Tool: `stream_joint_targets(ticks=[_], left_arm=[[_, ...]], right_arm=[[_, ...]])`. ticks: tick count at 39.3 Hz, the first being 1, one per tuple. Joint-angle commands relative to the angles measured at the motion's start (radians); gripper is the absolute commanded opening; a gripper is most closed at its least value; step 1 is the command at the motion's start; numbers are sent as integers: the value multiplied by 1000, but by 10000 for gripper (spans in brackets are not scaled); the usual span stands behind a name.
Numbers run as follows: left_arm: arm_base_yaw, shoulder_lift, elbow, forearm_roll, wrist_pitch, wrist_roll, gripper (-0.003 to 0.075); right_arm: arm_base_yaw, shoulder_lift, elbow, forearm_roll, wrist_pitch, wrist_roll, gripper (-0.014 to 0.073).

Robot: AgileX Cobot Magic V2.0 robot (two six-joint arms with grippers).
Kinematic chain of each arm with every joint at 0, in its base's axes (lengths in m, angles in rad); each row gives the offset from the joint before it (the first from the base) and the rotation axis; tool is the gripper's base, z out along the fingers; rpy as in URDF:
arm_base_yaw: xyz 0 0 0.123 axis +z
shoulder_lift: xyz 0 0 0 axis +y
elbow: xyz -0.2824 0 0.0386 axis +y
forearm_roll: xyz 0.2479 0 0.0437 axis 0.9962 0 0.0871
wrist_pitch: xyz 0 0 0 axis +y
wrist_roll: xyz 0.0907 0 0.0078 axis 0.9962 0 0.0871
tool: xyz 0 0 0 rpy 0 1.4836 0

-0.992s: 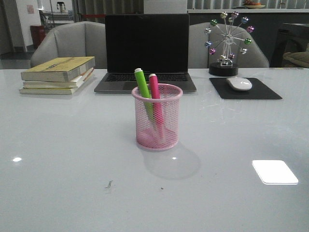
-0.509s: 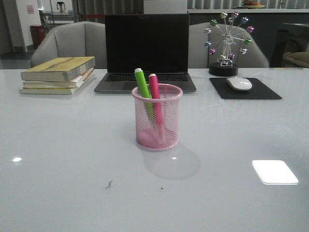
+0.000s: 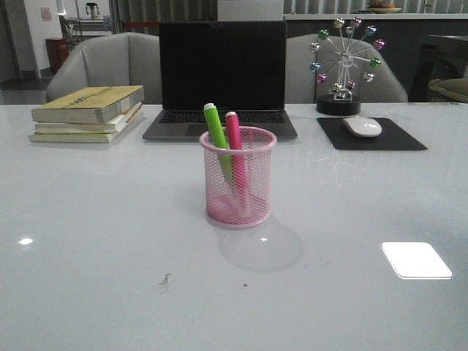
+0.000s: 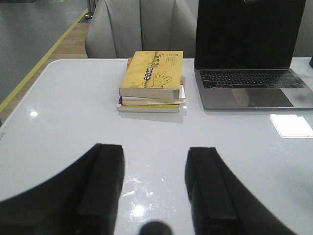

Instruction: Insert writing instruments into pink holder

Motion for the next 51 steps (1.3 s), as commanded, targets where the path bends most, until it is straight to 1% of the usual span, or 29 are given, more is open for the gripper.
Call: stream_joint_targets(ticks=[1, 11, 22, 28, 32, 35, 40, 47, 51], left_arm=[[-5, -5, -29, -6, -83, 1, 361], [-5, -5, -29, -6, -83, 1, 361], [-5, -5, -29, -6, -83, 1, 361], [-5, -5, -29, -6, -83, 1, 361], [-5, -5, -29, -6, -83, 1, 361], [-5, -5, -29, -6, -83, 1, 361], [-5, -5, -29, -6, -83, 1, 361], [-5, -5, -29, -6, -83, 1, 361], [-5, -5, -29, -6, -83, 1, 361]], right_arm=[[-7, -12, -28, 1, -63, -10, 50], [-3, -32, -28, 1, -62, -10, 50], [27, -196, -26, 5, 17, -10, 49], [27, -274, -5, -6, 5, -10, 49], [34, -334, 41, -14, -51, -10, 49], [56, -390, 100, -16, -119, -10, 49], [114, -498, 233, -15, -279, -10, 49], [161, -659, 427, -15, -425, -9, 49], [178, -768, 531, -15, -482, -9, 49]])
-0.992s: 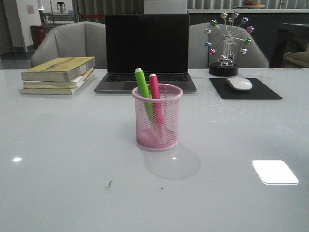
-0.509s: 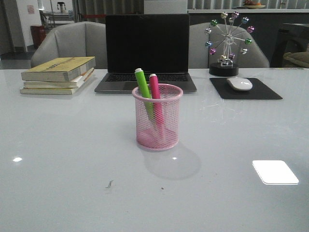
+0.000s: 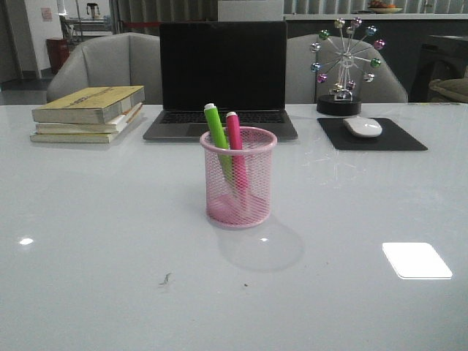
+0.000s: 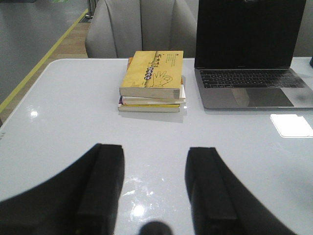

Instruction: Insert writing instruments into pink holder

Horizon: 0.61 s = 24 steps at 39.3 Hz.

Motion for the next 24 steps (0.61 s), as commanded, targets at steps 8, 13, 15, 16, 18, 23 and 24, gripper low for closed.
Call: stream_joint_targets(ticks=[8, 13, 15, 16, 18, 23, 24], left_arm=[[-5, -5, -29, -6, -83, 1, 361], [-5, -5, -29, -6, -83, 1, 361], [-5, -5, -28, -6, -81, 1, 361], [-5, -5, -28, -6, -81, 1, 361], [-5, -5, -28, -6, -81, 1, 361], [-5, -5, -28, -6, -81, 1, 361], [-5, -5, -28, -6, -81, 1, 361]], right_arm=[[14, -292, 180, -3, -135, -9, 49], [14, -384, 183, -3, -29, -9, 49], [14, -375, 183, -3, -6, -9, 49], [15, -376, 183, -3, 6, -9, 49], [16, -379, 183, -3, 16, -9, 49], [16, -379, 183, -3, 11, -9, 49], [16, -379, 183, -3, 6, -9, 49]])
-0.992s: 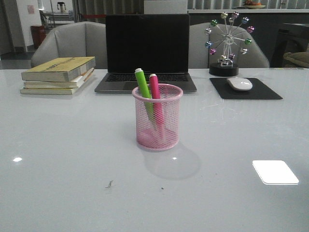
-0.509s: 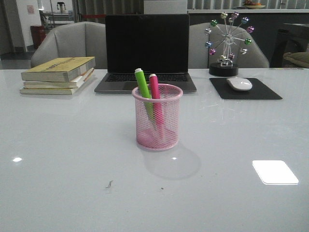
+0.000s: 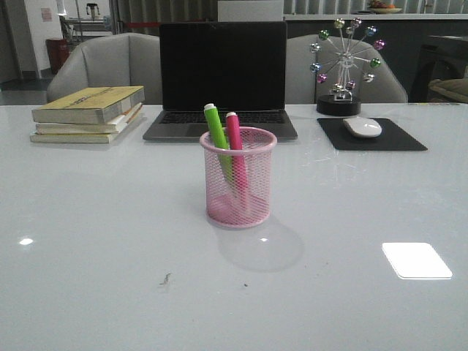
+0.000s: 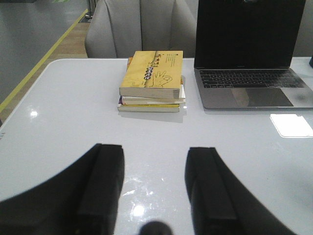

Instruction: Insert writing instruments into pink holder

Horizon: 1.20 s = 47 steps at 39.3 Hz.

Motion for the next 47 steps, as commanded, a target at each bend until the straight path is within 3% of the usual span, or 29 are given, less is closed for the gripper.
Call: stream_joint_targets(ticks=[1, 40, 47], left_arm=[[-5, -5, -28, -6, -81, 1, 361], [-5, -11, -26, 3, -85, 1, 361], [-8, -52, -26, 76, -90, -3, 277]], right_arm=[[1, -21, 1, -3, -85, -9, 49], [1, -21, 1, -3, -81, -9, 49], [1, -21, 1, -3, -81, -9, 49]])
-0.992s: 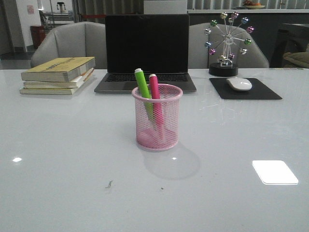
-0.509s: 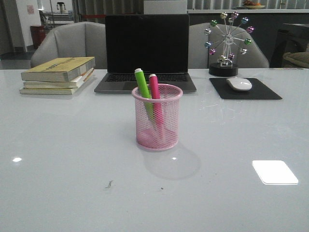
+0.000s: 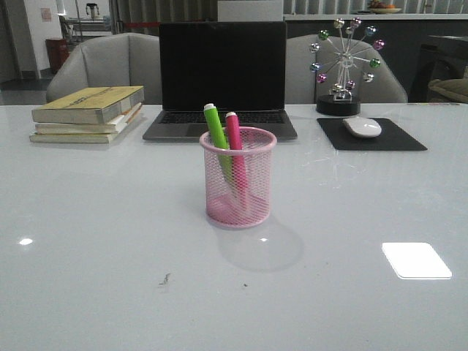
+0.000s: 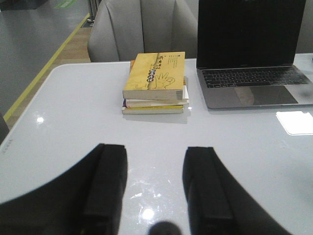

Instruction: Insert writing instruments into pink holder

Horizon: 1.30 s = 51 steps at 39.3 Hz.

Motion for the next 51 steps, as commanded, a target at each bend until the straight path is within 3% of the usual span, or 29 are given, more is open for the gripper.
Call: stream_joint_targets(ticks=[1, 4, 7, 10, 14, 24, 39, 49, 51], left_arm=[[-6, -33, -28, 32, -90, -3, 257], [-6, -61, -28, 95, -90, -44, 174], [-6, -88, -20, 219, -93, -185, 99], [-6, -115, -6, 307, -105, -332, 94], [-6, -150, 28, 324, -148, -414, 92], [-6, -338, 222, 320, -292, -422, 92], [-6, -703, 462, 320, -293, -422, 92], [-6, -699, 581, 301, -297, -422, 92], [-6, -699, 579, 301, -239, -422, 92]], right_arm=[[1, -21, 1, -3, -81, -9, 49], [1, -21, 1, -3, -81, -9, 49], [1, -21, 1, -3, -81, -9, 49], [1, -21, 1, -3, -81, -9, 49], [1, -21, 1, -3, -81, -9, 49], [1, -21, 1, -3, -81, -9, 49], [1, -21, 1, -3, -81, -9, 49], [1, -21, 1, -3, -81, -9, 49], [1, -21, 1, -3, -81, -9, 49]])
